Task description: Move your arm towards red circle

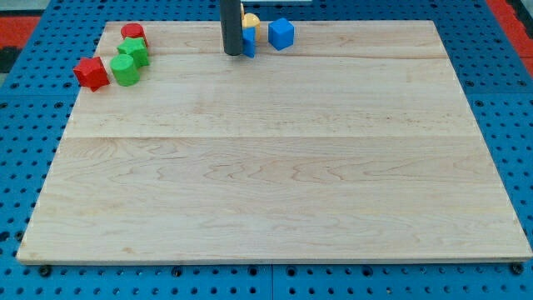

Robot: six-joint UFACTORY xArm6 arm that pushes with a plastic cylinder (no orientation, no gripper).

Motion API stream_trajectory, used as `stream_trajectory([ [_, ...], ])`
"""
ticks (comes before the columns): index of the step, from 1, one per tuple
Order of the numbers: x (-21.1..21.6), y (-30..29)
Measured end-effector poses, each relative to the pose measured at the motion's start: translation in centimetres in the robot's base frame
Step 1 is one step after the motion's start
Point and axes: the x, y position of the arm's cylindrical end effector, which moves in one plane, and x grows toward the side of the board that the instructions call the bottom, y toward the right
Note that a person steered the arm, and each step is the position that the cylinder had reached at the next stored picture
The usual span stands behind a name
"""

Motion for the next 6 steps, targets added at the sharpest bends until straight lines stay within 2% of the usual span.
stream_trajectory([
  [3,1.5,-1.9],
  [4,-7.1,-8.8],
  [6,-7.1,-8.4],
])
